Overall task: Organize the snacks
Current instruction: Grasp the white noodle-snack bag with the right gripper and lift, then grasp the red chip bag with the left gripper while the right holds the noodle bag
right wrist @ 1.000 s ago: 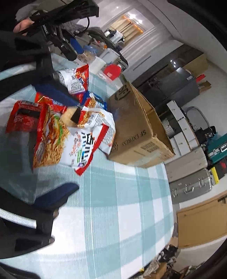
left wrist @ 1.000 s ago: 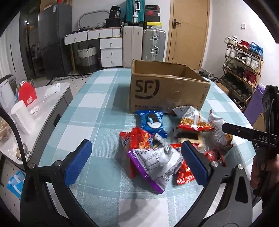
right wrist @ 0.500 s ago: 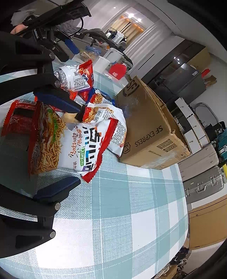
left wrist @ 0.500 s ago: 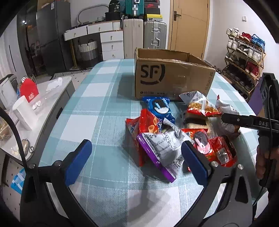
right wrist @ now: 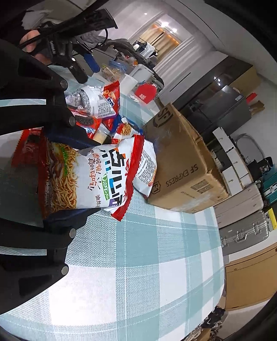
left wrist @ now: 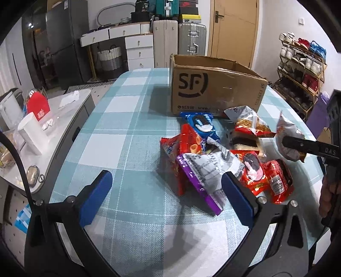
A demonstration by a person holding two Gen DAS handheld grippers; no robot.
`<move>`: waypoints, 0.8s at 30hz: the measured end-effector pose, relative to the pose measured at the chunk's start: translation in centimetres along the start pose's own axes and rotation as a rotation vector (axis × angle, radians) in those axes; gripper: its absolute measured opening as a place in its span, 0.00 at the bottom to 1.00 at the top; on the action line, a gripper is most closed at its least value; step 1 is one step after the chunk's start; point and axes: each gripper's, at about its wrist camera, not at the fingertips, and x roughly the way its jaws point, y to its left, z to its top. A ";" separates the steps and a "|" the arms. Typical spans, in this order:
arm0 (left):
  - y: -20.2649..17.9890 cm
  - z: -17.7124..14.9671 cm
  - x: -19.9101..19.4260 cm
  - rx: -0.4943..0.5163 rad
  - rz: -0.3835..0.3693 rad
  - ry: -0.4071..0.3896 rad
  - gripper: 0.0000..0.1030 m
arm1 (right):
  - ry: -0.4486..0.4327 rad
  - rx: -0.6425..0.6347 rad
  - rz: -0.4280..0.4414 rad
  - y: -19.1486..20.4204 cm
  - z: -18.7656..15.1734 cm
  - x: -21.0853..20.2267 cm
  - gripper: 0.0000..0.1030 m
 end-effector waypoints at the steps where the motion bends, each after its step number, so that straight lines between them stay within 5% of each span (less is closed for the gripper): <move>1: 0.2 0.0 0.1 -0.006 -0.001 0.009 0.99 | -0.003 0.000 0.003 0.0 -0.1 -0.2 0.49; 24: 0.6 2.4 0.8 -0.075 -0.048 0.021 0.99 | -0.035 0.022 0.035 -0.3 -1.4 -1.8 0.49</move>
